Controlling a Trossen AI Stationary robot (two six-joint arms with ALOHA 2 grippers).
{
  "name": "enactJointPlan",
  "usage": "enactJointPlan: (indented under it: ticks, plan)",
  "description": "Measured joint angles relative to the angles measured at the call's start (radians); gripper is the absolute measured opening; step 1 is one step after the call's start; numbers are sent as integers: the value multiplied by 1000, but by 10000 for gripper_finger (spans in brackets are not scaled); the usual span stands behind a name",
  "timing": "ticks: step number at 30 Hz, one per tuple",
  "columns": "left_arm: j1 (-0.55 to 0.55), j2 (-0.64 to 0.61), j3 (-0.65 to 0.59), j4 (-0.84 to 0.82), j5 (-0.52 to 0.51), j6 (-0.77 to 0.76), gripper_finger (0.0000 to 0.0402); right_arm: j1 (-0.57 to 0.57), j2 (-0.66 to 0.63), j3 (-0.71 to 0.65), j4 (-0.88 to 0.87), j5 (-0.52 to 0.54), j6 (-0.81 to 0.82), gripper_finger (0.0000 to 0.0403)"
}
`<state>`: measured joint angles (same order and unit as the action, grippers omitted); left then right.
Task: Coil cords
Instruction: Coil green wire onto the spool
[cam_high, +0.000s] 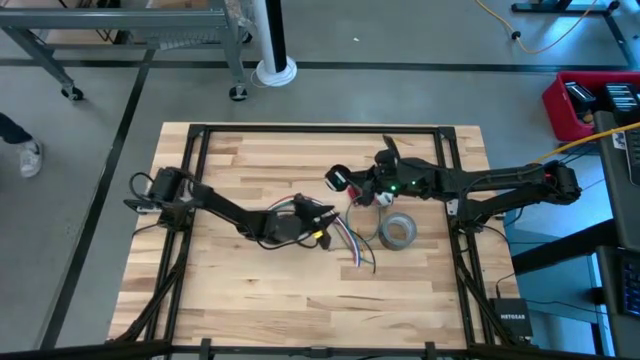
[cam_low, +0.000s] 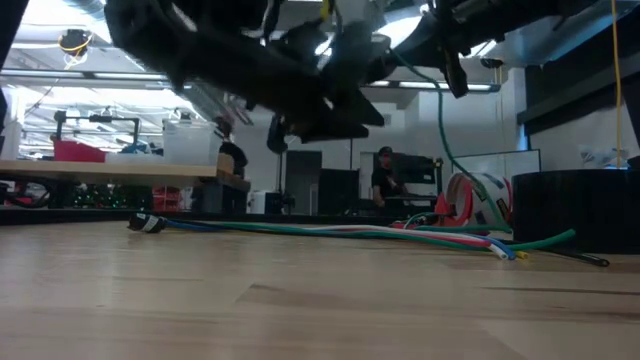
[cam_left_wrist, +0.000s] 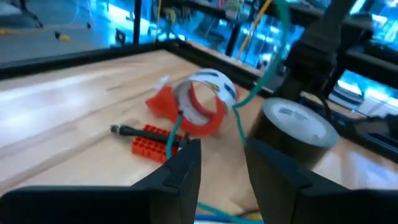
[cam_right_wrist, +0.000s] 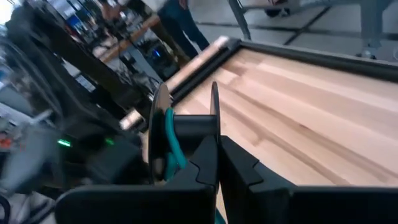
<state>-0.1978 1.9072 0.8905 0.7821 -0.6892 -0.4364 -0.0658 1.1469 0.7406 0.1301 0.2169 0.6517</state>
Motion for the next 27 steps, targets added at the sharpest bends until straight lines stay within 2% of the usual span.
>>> enactJointPlan:
  ticks: [7,12,18,27]
  plan:
    - [3,133,65,261,8,228,120,0,0,0,98,-1,-7,7]
    - [17,181,141,275,9,330,120,0,0,0,129,-1,-13,7]
    - [47,212,195,276,41,351,120,0,0,0,159,-38,-13,7]
    - [63,213,200,277,69,335,120,0,0,0,192,-48,-13,7]
